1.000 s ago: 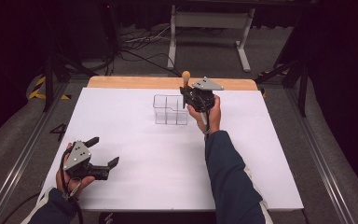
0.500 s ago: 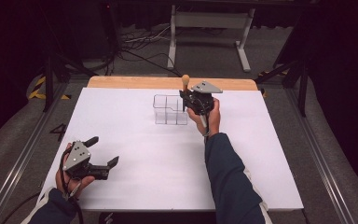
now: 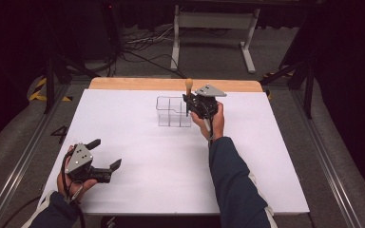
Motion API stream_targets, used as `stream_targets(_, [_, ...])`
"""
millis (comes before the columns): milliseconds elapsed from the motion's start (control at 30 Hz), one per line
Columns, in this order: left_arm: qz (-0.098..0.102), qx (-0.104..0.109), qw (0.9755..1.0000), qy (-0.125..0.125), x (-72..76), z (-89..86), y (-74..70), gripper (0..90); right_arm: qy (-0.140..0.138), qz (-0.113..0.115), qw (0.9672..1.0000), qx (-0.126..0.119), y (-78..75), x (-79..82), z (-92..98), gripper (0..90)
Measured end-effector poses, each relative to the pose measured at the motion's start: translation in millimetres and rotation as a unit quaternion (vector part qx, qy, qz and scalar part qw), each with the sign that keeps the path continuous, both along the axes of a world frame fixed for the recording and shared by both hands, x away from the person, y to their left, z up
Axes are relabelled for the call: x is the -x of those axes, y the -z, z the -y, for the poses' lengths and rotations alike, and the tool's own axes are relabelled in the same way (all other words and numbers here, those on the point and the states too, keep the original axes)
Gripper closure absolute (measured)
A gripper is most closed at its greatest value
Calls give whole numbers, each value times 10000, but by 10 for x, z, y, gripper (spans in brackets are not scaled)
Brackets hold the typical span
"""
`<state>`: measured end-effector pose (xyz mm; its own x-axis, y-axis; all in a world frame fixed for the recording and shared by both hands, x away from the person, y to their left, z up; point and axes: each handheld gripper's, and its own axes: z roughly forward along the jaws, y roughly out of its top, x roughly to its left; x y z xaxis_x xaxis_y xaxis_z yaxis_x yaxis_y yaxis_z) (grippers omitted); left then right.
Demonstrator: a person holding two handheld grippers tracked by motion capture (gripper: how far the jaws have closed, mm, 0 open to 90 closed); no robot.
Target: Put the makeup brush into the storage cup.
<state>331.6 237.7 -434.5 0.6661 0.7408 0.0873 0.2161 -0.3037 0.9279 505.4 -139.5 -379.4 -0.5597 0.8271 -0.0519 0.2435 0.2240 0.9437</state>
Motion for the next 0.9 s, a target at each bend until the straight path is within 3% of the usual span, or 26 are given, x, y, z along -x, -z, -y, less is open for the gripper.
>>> stream_targets(100, [-12, 26, 10000, -11, 1, 3, 2, 20, -11, -7, 10000, 9, -6, 1, -6, 765])
stream_targets(133, [-3, 21, 10000, -4, -1, 3, 2, 20, -20, -8, 10000, 6, -8, 1, -6, 717])
stream_targets(233, [-15, -10, 10000, -6, -1, 3, 3, 21, -70, -61, 10000, -4, -7, -9, -7, 454])
stream_targets(667, [-32, -14, 10000, 9, -5, 11, 9, 21, 159, -90, 9998, -26, -13, -10, 42, 170])
stream_targets(900, [-38, -28, 10000, 19, -7, 16, 12, 21, 302, -101, 9995, -66, -24, -8, 91, 88])
